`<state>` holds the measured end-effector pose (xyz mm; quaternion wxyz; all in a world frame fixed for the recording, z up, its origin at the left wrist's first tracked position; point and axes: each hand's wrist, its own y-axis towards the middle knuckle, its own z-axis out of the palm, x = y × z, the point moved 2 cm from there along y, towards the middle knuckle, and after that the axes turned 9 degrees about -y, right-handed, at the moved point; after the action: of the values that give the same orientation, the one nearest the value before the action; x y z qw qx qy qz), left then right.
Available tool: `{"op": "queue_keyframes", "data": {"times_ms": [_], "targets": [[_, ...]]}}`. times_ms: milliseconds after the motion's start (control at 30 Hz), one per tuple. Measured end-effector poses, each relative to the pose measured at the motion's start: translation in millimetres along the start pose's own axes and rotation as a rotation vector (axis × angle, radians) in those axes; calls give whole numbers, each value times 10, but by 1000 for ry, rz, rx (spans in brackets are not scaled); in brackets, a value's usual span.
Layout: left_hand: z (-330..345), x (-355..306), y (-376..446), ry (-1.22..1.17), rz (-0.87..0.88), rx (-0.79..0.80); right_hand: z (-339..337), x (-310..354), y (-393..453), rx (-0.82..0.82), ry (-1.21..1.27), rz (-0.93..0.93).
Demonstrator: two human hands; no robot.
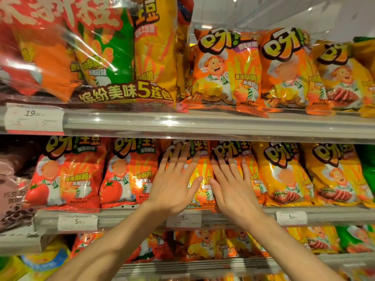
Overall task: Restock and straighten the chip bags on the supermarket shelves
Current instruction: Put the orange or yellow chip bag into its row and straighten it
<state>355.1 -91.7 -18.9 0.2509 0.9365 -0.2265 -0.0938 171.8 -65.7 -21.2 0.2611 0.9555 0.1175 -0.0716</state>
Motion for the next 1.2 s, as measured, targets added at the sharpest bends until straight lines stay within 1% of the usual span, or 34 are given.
{"op": "queue_keyframes", "data": {"times_ms": [100, 233, 333, 433, 567, 867, 1067, 1133, 1200], "targets": [[-41, -6, -7, 23, 3, -11, -47, -58, -32, -33, 41, -9], [-69, -134, 8, -18, 1, -48, -97, -349, -58, -96, 41, 54], [-10, -278, 62, -53, -18, -40, -80, -507, 16, -57, 21, 84], [55, -297, 86, -4, -46, -27, 19, -500, 52, -12, 7, 90], [104, -270, 91, 18, -32, -59, 102, -462, 47, 6, -13, 111], [133, -207, 127, 66, -44, -72, 118, -384, 46, -20, -21, 191], [130, -212, 123, 56, -69, -45, 116, -376, 33, -26, -35, 188], [101, -216, 114, 28, -70, -35, 97, -397, 33, -17, 11, 169], [63, -230, 96, -8, -67, -31, 45, -434, 24, -21, 127, 159]]}}
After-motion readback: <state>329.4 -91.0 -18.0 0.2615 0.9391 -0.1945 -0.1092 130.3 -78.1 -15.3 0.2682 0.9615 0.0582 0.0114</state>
